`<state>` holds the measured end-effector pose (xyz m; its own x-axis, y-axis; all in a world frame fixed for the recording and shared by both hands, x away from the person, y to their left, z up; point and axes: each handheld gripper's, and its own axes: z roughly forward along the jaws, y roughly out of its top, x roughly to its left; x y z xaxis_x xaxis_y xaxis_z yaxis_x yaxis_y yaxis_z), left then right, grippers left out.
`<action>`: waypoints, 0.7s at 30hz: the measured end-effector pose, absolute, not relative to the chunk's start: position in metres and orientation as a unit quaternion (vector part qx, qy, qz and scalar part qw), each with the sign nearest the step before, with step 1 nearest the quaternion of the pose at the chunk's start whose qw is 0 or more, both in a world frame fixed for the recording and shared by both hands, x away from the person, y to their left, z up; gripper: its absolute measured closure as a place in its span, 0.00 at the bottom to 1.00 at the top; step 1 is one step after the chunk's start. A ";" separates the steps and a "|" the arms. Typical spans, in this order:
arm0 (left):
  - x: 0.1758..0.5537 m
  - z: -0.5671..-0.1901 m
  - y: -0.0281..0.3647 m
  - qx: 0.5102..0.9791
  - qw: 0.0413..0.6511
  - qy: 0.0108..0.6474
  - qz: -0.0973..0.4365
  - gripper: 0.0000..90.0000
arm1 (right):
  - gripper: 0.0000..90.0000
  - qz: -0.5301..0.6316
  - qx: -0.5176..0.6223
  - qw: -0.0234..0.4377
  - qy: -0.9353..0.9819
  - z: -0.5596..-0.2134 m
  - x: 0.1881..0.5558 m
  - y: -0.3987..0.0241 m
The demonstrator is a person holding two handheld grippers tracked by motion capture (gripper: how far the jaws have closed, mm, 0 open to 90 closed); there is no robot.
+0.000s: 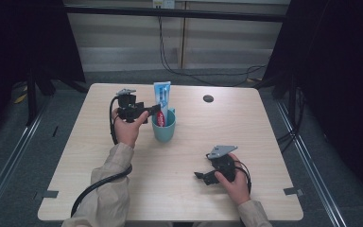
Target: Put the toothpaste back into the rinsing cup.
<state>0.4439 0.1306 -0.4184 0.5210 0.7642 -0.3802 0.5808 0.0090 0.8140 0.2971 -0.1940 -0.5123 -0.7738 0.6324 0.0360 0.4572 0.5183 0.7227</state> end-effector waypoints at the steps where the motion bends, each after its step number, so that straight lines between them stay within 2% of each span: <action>1: 0.444 -0.419 0.132 0.696 0.524 0.483 0.085 0.17 | 0.14 0.376 0.316 0.116 0.863 -0.512 0.297 -0.194; 21: 0.431 -0.424 0.155 0.700 0.527 0.476 0.075 0.17 | 0.14 0.377 0.315 0.117 0.863 -0.512 0.298 -0.194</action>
<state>0.4307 0.1547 -0.4239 0.5362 0.7453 -0.3963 0.5867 0.0084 0.8097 0.2976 -0.1939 -0.5123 -0.7745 0.6316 0.0348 0.4552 0.5183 0.7239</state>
